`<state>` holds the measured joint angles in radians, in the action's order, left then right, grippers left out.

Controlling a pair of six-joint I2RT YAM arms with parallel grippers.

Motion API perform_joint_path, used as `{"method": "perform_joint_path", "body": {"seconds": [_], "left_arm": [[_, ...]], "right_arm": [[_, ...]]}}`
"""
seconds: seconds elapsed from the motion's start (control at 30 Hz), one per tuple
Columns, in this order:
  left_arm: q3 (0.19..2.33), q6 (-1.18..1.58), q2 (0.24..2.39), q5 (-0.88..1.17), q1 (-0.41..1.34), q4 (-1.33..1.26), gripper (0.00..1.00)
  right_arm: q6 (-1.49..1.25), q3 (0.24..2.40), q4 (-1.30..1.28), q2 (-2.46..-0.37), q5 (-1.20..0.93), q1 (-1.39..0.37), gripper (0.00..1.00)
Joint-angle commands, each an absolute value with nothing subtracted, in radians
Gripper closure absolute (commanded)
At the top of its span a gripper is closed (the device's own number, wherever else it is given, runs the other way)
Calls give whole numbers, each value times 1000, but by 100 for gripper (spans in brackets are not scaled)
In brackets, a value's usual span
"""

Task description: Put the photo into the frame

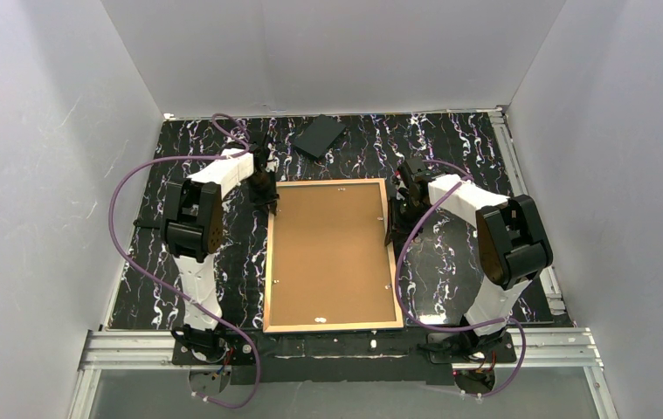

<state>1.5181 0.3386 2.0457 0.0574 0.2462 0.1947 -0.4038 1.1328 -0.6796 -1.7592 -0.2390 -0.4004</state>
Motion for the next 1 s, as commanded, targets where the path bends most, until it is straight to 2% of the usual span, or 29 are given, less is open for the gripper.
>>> {"method": "perform_joint_path", "body": {"seconds": [0.0,0.03,0.13,0.2,0.23,0.27,0.43,0.6,0.8,0.97], "left_arm": [[1474,342,2048,83,250,258,100],[1471,343,2038,94,249,252,95],[1473,345,2002,157,247,229,53],[1475,354,1974,193,244,216,29],[1473,365,1955,220,240,201,21],[1472,382,1943,250,233,190,18],[1434,495,1903,415,172,118,13],[1327,509,1799,389,161,149,14],[1124,503,1610,278,162,239,19],[951,505,1503,258,198,234,27]], "right_arm": [[-393,1127,-679,-1762,-249,-397,63],[-393,1129,-678,-1761,-249,-398,63],[-394,1134,-680,-1757,-252,-398,63],[-393,1136,-681,-1754,-254,-397,63],[-394,1137,-681,-1753,-255,-397,63],[-393,1137,-683,-1749,-255,-397,63],[-394,1138,-683,-1733,-267,-396,62],[-397,1128,-683,-1706,-283,-389,59],[-409,1103,-690,-1640,-294,-385,46],[-420,1081,-698,-1579,-306,-383,43]]}}
